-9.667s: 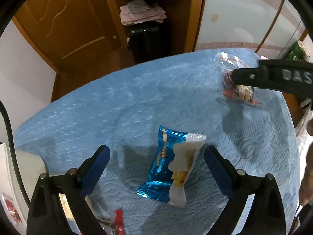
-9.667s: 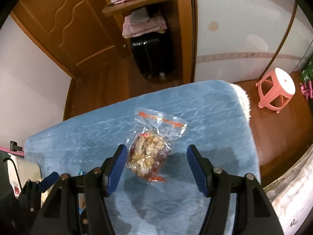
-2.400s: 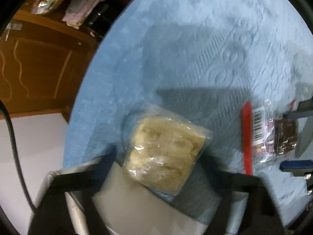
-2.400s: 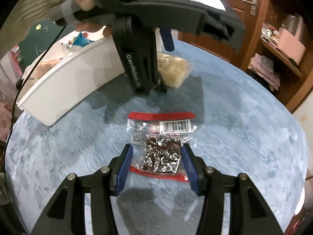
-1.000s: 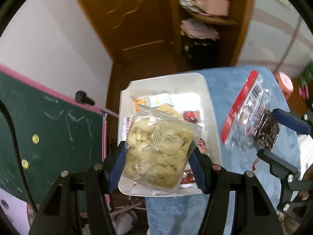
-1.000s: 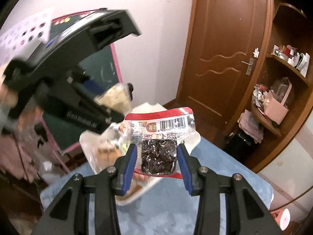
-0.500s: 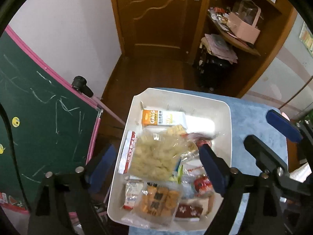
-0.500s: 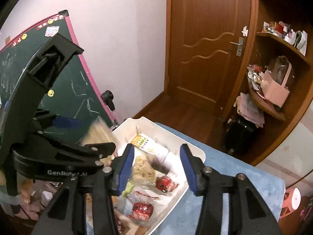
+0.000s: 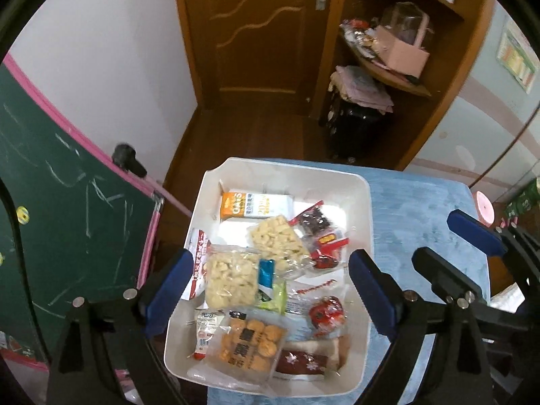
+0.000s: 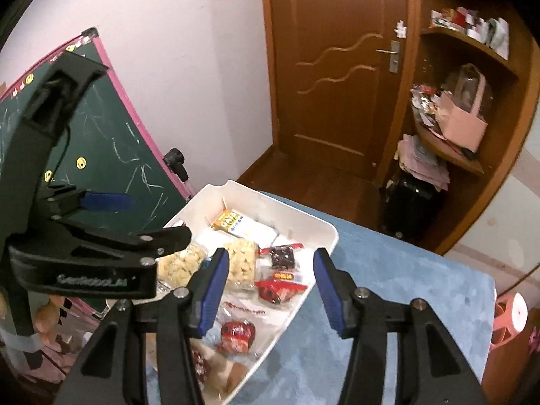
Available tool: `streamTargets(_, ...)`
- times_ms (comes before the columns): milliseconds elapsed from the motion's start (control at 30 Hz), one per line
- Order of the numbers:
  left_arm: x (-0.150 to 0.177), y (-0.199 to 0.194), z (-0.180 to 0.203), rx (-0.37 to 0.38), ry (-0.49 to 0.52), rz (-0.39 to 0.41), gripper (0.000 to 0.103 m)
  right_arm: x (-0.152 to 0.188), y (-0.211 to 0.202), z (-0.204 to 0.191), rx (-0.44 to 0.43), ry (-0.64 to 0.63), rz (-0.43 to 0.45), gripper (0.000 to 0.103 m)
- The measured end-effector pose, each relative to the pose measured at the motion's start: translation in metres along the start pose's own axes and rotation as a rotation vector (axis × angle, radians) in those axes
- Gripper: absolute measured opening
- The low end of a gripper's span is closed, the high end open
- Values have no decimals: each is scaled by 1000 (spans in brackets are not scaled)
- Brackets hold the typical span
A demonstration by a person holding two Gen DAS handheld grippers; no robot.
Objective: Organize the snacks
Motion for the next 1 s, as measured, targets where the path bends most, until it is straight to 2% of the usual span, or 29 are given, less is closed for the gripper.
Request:
streamTargets(100,6,-25,16,-17,16,38,93,7,-24,9,1,35,15,52)
streamTargets(367,36,-94,65,59,15,117,93,34,-114,32,33,91,87,52)
streamTargets(433,49,-109,80,69,22,134,99,46,-137,34,40,96,108,52)
streamTargets(500,65,-122,92,61,26,157,101,58,-154,34,50,102,121,54)
streamTargets(567,81,-133,107,66,41,174,101,77,-174,38,62,113,135,62)
streamTargets(800,140,-151,143,102,53,175,102,132,-209,50,77,142,123,64)
streamTargets(1000,197,-152,159,57,58,191,101,188,-215,55,87,190,82,64)
Point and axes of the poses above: each gripper's, at about its wrist camera, not at the fingertips, and y roughly the way its jaws point, z to its right, x to its underside, the point moved 9 cm from there along y, roughly the way its jaws point, and after that the axes turned 7 degrees about -z, right-handed, at the moved point
